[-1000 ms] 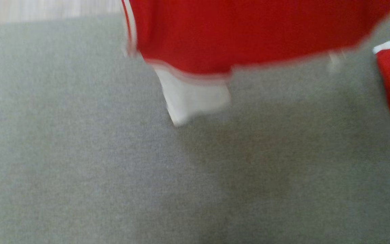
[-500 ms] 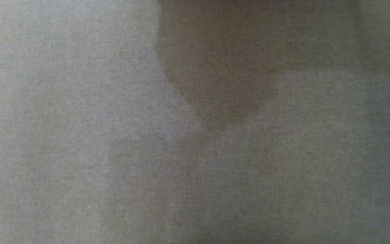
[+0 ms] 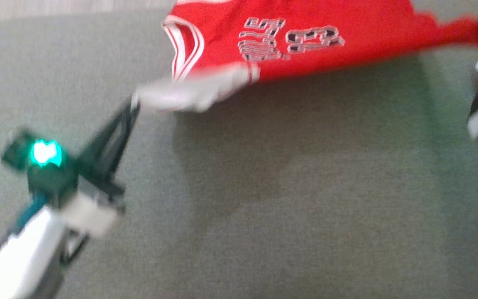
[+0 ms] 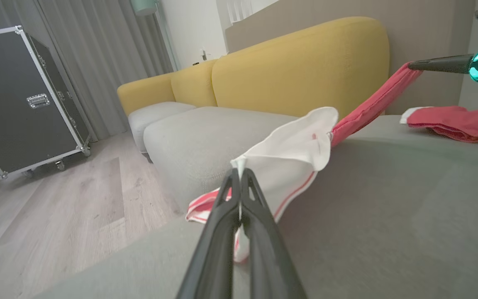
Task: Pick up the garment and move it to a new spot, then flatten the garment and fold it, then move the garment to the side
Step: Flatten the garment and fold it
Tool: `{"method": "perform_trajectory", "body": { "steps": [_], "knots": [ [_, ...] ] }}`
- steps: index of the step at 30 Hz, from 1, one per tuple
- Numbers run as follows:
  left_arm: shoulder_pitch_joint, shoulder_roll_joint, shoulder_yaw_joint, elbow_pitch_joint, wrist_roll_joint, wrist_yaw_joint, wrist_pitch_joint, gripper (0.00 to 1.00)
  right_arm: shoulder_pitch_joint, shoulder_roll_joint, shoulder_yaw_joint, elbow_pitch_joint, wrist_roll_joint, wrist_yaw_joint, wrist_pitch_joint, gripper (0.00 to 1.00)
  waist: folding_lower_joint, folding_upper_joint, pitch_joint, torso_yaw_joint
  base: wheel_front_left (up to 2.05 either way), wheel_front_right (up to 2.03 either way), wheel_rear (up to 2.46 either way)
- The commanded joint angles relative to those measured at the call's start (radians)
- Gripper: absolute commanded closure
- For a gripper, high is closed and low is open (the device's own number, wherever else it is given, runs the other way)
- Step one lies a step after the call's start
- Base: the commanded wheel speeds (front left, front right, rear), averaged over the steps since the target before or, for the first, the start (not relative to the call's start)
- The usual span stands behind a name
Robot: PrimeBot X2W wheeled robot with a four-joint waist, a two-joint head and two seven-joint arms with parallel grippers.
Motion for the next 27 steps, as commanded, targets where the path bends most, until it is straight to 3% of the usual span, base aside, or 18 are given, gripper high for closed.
{"method": "perform_trajectory", "body": {
  "steps": [1, 9, 15, 20, 27],
  "knots": [
    [0.047, 0.056, 0.071, -0.063, 0.005, 0.023, -0.002, 1.00, 0.090, -0.039, -0.038, -0.058, -0.022, -0.001, -0.006, 1.00, 0.0003, -0.0001, -0.078, -0.017, 0.00, 0.00, 0.00],
    [0.370, 0.085, 0.073, -0.191, -0.010, 0.097, -0.002, 1.00, 0.430, -0.044, -0.189, -0.222, -0.080, -0.001, -0.006, 1.00, 0.0003, -0.0001, -0.157, -0.021, 0.00, 0.00, 0.00],
    [0.499, 0.105, 0.058, -0.263, -0.042, 0.128, 0.027, 1.00, 0.640, -0.012, -0.287, -0.331, -0.128, -0.001, 0.007, 1.00, 0.0003, -0.0001, -0.172, -0.018, 0.00, 0.00, 0.00],
    [0.478, 0.099, 0.052, -0.266, -0.042, 0.129, 0.044, 1.00, 0.689, 0.040, -0.356, -0.386, -0.158, -0.001, 0.064, 1.00, 0.0003, -0.0001, -0.152, -0.015, 0.00, 0.00, 0.00],
    [0.279, 0.052, 0.029, -0.164, 0.005, 0.073, 0.039, 1.00, 0.625, 0.099, -0.400, -0.368, -0.195, -0.001, 0.125, 1.00, 0.0003, -0.0001, -0.093, -0.007, 0.00, 0.00, 0.00]
  ]
}}
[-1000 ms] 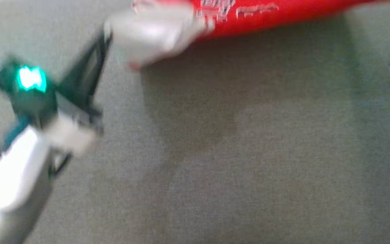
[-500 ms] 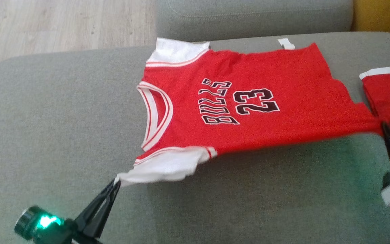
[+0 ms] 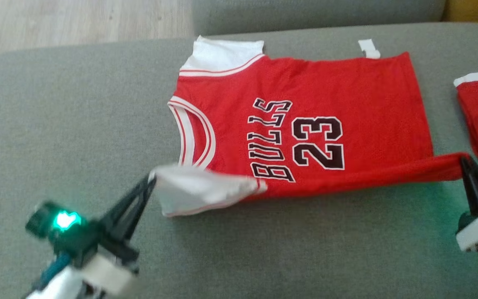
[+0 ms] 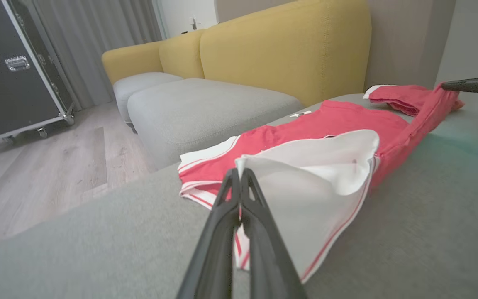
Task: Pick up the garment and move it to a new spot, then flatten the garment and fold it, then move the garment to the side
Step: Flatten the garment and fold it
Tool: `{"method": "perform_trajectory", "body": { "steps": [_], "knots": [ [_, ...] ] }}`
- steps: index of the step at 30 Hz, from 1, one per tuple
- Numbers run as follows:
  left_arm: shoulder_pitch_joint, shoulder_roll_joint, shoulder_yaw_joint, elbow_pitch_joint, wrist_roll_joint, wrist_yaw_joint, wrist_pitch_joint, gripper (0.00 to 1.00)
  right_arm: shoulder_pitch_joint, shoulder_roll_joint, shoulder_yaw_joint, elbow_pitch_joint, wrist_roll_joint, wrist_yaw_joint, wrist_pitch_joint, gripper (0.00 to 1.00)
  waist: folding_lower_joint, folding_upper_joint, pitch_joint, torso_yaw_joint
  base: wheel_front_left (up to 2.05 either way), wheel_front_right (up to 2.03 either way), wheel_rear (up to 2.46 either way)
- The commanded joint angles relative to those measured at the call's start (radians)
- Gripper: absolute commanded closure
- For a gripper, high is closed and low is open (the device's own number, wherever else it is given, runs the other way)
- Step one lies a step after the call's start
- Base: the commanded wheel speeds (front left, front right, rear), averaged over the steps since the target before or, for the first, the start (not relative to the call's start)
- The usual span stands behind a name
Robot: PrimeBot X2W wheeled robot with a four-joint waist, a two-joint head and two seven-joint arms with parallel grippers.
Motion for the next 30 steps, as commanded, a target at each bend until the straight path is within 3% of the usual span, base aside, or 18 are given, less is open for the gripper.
{"method": "perform_trajectory", "body": {
  "steps": [1, 11, 21, 22, 23, 24, 25, 26, 30],
  "knots": [
    [-0.115, 0.011, 0.038, 0.008, 0.020, -0.014, -0.011, 1.00, -0.060, -0.026, 0.004, -0.013, -0.014, -0.001, 0.006, 1.00, -0.0001, -0.0001, 0.032, 0.003, 0.00, 0.00, 0.00],
    [-0.477, -0.065, -0.024, 0.265, 0.119, -0.082, -0.040, 1.00, -0.260, -0.014, 0.042, 0.091, -0.045, -0.001, 0.038, 1.00, -0.0001, -0.0001, 0.138, -0.005, 0.00, 0.00, 0.00],
    [-0.647, -0.126, -0.011, 0.415, 0.169, -0.082, -0.049, 1.00, -0.408, -0.003, 0.108, 0.200, -0.050, -0.001, 0.014, 1.00, -0.0001, -0.0001, 0.193, -0.019, 0.00, 0.00, 0.00],
    [-0.651, -0.133, -0.003, 0.418, 0.169, -0.082, -0.049, 0.96, -0.419, -0.001, 0.116, 0.213, -0.049, -0.001, 0.008, 1.00, -0.0001, -0.0001, 0.195, -0.021, 0.00, 0.00, 0.00],
    [-0.651, -0.142, 0.003, 0.423, 0.168, -0.083, -0.049, 0.69, -0.429, 0.001, 0.124, 0.226, -0.049, -0.001, 0.003, 0.93, -0.0001, -0.0001, 0.195, -0.021, 0.00, 0.00, 0.00],
    [-0.649, -0.148, 0.008, 0.429, 0.168, -0.084, -0.049, 0.12, -0.437, 0.004, 0.132, 0.240, -0.048, -0.001, -0.003, 0.64, -0.0001, -0.0001, 0.194, -0.022, 0.00, 0.00, 0.00],
    [-0.644, -0.155, 0.016, 0.435, 0.168, -0.083, -0.049, 0.00, -0.444, 0.008, 0.137, 0.253, -0.047, -0.001, -0.013, 0.09, -0.0001, -0.0001, 0.192, -0.023, 0.00, 0.00, 0.00],
    [-0.623, -0.169, 0.034, 0.448, 0.164, -0.078, -0.049, 0.00, -0.452, 0.018, 0.143, 0.279, -0.046, -0.001, -0.038, 0.00, -0.0001, -0.0001, 0.181, -0.025, 0.00, 0.00, 0.00],
    [-0.531, -0.211, 0.091, 0.443, 0.133, -0.039, -0.049, 0.00, -0.445, 0.042, 0.155, 0.305, -0.036, -0.001, -0.083, 0.00, -0.0001, -0.0001, 0.153, -0.029, 0.00, 0.00, 0.00]
  ]
}}
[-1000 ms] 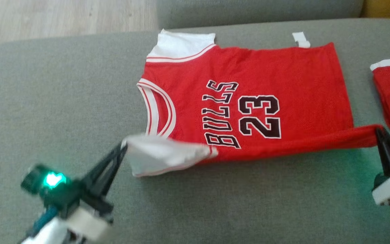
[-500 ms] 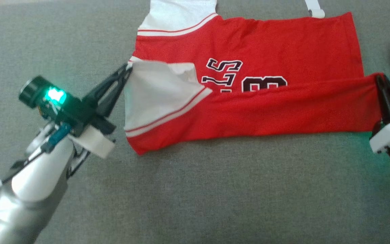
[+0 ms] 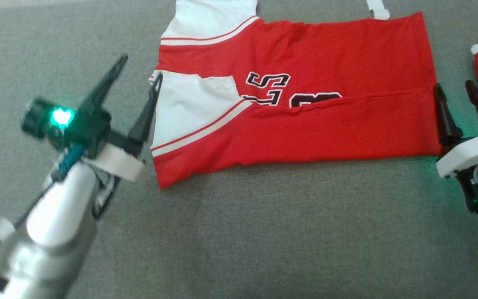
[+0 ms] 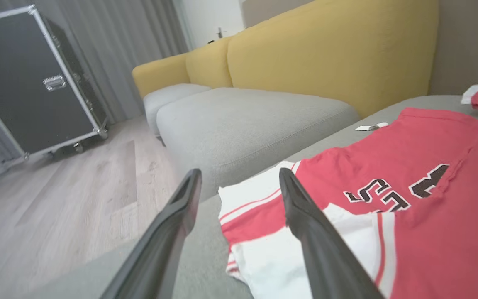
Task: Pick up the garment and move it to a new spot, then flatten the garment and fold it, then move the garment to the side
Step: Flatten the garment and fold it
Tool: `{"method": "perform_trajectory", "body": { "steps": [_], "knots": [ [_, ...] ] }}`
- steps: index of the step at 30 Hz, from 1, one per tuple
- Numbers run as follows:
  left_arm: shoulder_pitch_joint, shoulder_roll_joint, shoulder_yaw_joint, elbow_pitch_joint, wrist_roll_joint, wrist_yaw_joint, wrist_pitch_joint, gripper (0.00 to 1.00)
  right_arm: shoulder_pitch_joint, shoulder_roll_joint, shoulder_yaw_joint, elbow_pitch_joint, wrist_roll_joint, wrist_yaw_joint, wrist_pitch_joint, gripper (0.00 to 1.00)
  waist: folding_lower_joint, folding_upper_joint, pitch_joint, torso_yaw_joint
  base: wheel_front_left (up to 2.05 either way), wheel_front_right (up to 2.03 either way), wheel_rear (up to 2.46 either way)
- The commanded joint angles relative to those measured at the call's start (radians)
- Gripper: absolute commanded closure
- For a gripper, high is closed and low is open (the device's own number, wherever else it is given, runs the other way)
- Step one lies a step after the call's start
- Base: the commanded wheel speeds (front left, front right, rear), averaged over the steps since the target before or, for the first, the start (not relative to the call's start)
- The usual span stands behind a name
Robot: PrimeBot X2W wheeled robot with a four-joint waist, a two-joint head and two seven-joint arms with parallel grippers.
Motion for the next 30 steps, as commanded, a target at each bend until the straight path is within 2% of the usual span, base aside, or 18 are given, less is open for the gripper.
{"method": "perform_trajectory", "body": {
  "steps": [1, 7, 13, 16, 22, 28, 29, 30],
  "knots": [
    [0.022, 0.014, 0.050, -0.029, -0.014, 0.010, -0.005, 0.00, 0.006, -0.005, 0.008, -0.021, 0.011, -0.001, -0.016, 0.00, 0.0000, 0.0000, -0.014, -0.001, 0.00, 0.00, 0.00],
    [0.232, -0.072, 0.141, -0.060, -0.096, 0.030, -0.005, 0.00, 0.067, 0.018, -0.011, -0.025, 0.028, -0.001, -0.045, 0.00, 0.0000, 0.0000, -0.047, -0.001, 0.00, 0.00, 0.00],
    [0.340, -0.141, 0.165, -0.025, -0.126, 0.014, -0.005, 0.00, 0.112, 0.034, -0.036, -0.032, 0.027, -0.001, -0.052, 0.00, 0.0000, 0.0000, -0.056, -0.005, 0.00, 0.00, 0.00],
    [0.348, -0.158, 0.158, 0.026, -0.132, 0.002, -0.005, 0.00, 0.112, 0.040, -0.034, -0.036, 0.022, -0.001, -0.053, 0.00, 0.0000, 0.0000, -0.052, -0.015, 0.00, 0.00, 0.00],
    [0.342, -0.176, 0.150, 0.134, -0.136, 0.026, 0.023, 0.00, 0.101, 0.042, -0.033, -0.038, 0.014, -0.001, -0.054, 0.00, 0.0000, 0.0000, -0.047, -0.031, 0.00, 0.00, 0.00],
    [0.355, -0.189, 0.142, 0.175, -0.141, 0.048, 0.044, 0.00, 0.112, 0.050, -0.046, -0.029, 0.013, -0.001, -0.054, 0.00, 0.0000, 0.0000, -0.054, -0.035, 0.00, 0.00, 0.00],
    [0.356, -0.190, 0.139, 0.178, -0.141, 0.049, 0.046, 0.43, 0.114, 0.053, -0.046, -0.024, 0.014, -0.001, -0.054, 0.00, 0.0000, 0.0000, -0.055, -0.035, 0.00, 0.00, 0.00],
    [0.356, -0.193, 0.135, 0.178, -0.141, 0.047, 0.046, 0.79, 0.116, 0.055, -0.045, -0.019, 0.016, -0.001, -0.054, 0.00, 0.0000, 0.0000, -0.056, -0.035, 0.00, 0.00, 0.00]
  ]
}}
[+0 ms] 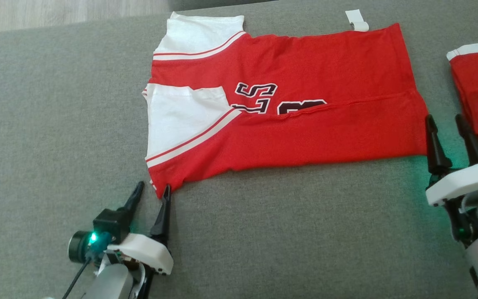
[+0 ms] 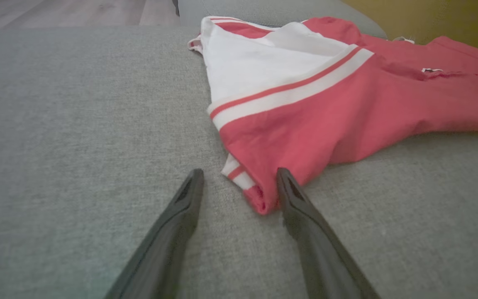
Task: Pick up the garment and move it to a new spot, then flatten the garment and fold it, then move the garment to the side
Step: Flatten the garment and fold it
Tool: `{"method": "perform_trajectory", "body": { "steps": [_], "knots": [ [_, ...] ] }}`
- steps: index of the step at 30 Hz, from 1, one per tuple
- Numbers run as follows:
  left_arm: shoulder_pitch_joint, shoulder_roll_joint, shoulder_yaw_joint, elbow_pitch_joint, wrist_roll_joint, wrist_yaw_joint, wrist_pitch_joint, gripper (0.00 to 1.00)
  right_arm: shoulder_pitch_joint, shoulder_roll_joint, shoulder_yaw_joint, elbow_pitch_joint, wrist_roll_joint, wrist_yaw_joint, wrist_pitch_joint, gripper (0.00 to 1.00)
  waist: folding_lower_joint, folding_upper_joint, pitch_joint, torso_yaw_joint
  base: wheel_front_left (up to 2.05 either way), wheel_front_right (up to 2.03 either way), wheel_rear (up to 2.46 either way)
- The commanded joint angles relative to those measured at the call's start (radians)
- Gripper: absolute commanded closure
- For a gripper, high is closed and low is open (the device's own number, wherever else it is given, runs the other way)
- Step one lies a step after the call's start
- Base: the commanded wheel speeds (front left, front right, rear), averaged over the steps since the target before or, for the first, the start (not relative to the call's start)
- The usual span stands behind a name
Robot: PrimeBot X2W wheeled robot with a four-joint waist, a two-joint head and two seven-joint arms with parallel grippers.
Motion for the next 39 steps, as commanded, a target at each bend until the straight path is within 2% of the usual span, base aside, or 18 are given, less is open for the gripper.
{"method": "perform_trajectory", "body": {
  "steps": [1, 5, 14, 20, 21, 23, 31, 39],
  "knots": [
    [-0.003, 0.003, 0.016, 0.006, 0.000, -0.002, 0.019, 1.00, 0.004, -0.004, 0.014, -0.010, 0.002, -0.001, -0.014, 0.00, 0.0001, -0.0001, -0.002, 0.001, 0.00, 0.00, 0.00],
    [-0.003, 0.007, 0.000, -0.013, 0.008, -0.013, 0.013, 1.00, 0.005, -0.003, 0.027, 0.014, 0.014, -0.001, -0.002, 0.00, 0.0001, -0.0001, -0.006, 0.005, 0.00, 0.00, 0.00],
    [-0.009, 0.067, 0.014, -0.152, 0.055, 0.023, -0.021, 1.00, 0.001, -0.010, 0.049, 0.089, 0.057, -0.001, 0.084, 0.00, 0.0001, -0.0001, -0.018, 0.034, 0.00, 0.00, 0.00],
    [-0.010, 0.101, 0.016, -0.210, 0.064, 0.030, -0.013, 1.00, -0.009, -0.010, 0.051, 0.136, 0.064, -0.001, 0.146, 0.00, 0.0001, -0.0001, -0.022, 0.048, 0.00, 0.00, 0.00],
    [-0.009, 0.104, 0.017, -0.214, 0.063, 0.029, -0.011, 1.00, -0.010, -0.010, 0.053, 0.139, 0.065, -0.001, 0.151, 0.18, 0.0001, -0.0001, -0.023, 0.049, 0.00, 0.00, 0.00],
    [-0.004, 0.109, 0.017, -0.223, 0.062, 0.032, -0.008, 1.00, -0.009, -0.010, 0.063, 0.140, 0.073, -0.001, 0.170, 0.98, 0.0001, -0.0001, -0.027, 0.050, 0.00, 0.00, 0.00],
    [0.060, 0.124, 0.010, -0.274, 0.049, 0.042, 0.003, 1.00, 0.034, -0.049, 0.092, 0.089, 0.125, -0.001, 0.196, 1.00, 0.0001, -0.0001, -0.060, 0.054, 0.00, 0.00, 0.00],
    [0.187, 0.119, -0.017, -0.329, 0.034, 0.065, 0.019, 1.00, 0.164, -0.122, 0.110, -0.005, 0.162, -0.001, 0.205, 1.00, 0.0001, -0.0001, -0.132, 0.074, 0.00, 0.00, 0.00]
  ]
}}
